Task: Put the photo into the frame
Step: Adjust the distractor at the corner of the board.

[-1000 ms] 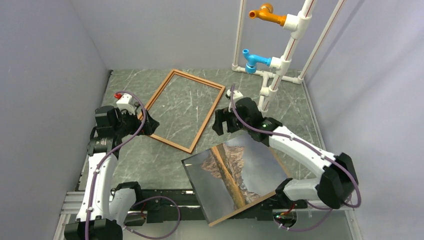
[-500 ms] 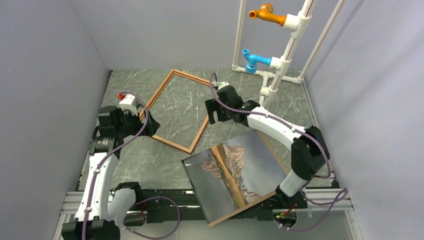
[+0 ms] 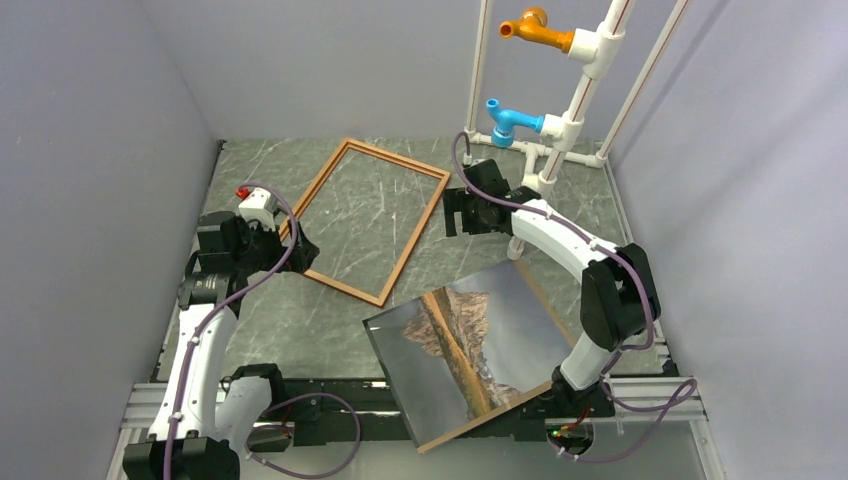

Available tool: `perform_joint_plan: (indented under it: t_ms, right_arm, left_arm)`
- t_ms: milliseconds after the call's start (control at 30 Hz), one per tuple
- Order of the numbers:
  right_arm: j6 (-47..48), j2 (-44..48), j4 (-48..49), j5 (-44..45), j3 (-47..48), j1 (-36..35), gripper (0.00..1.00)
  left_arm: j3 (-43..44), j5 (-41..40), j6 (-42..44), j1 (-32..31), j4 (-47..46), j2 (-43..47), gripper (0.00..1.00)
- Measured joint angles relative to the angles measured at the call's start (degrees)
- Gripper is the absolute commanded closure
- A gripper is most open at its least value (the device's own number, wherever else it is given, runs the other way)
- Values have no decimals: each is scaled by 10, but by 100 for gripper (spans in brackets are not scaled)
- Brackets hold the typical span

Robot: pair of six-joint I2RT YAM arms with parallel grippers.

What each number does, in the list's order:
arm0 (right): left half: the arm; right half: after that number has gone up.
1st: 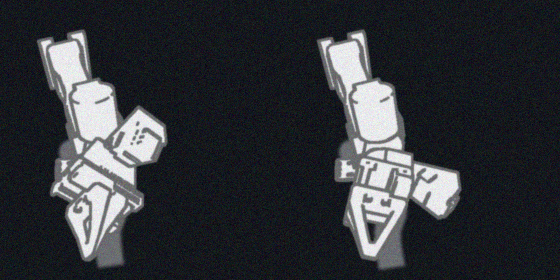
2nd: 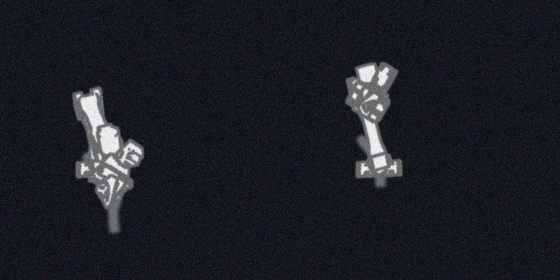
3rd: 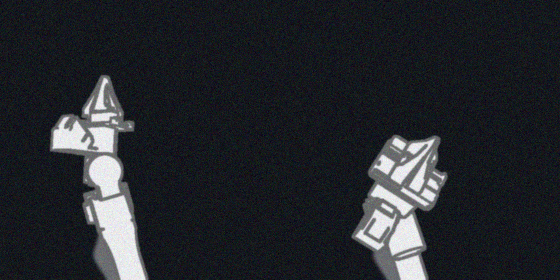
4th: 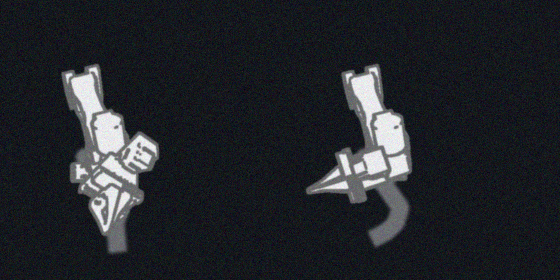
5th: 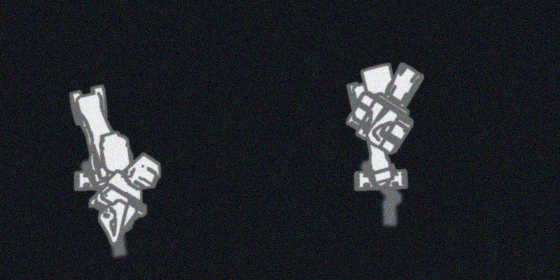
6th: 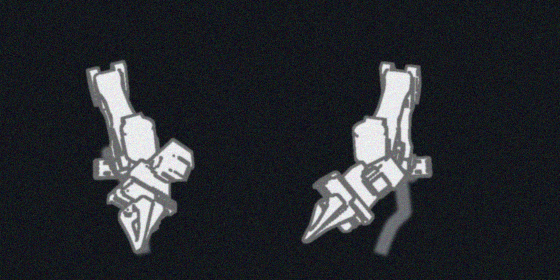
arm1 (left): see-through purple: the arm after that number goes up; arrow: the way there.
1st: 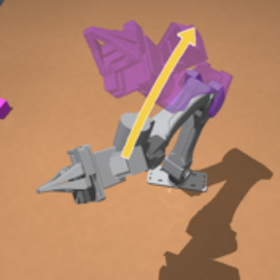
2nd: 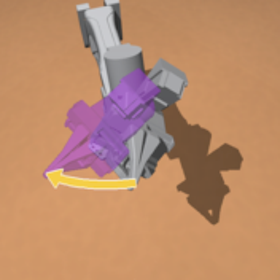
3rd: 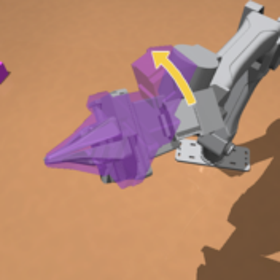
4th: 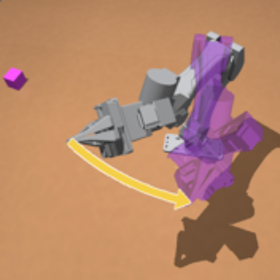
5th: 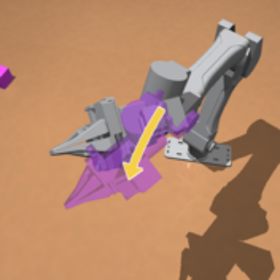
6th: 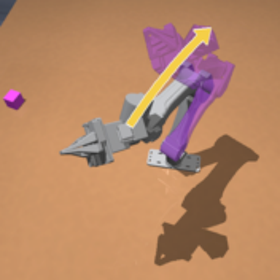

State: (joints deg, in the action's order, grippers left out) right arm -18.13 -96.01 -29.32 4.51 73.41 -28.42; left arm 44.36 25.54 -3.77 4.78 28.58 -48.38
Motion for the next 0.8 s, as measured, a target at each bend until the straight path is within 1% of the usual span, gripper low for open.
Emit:
perform_joint_plan:
  t_ms: [267, 700, 800]
  right_arm:
    - [6, 14, -16, -4, -18, 25, 5]
    - [15, 39, -67, 42, -38, 61, 4]
    - [12, 49, -76, 46, -45, 80, 4]
  left_arm:
    - [0, -4, 0, -1, 0, 0, 1]
    - [0, -5, 0, -2, 0, -2, 1]
    - [0, -5, 0, -2, 0, -2, 1]
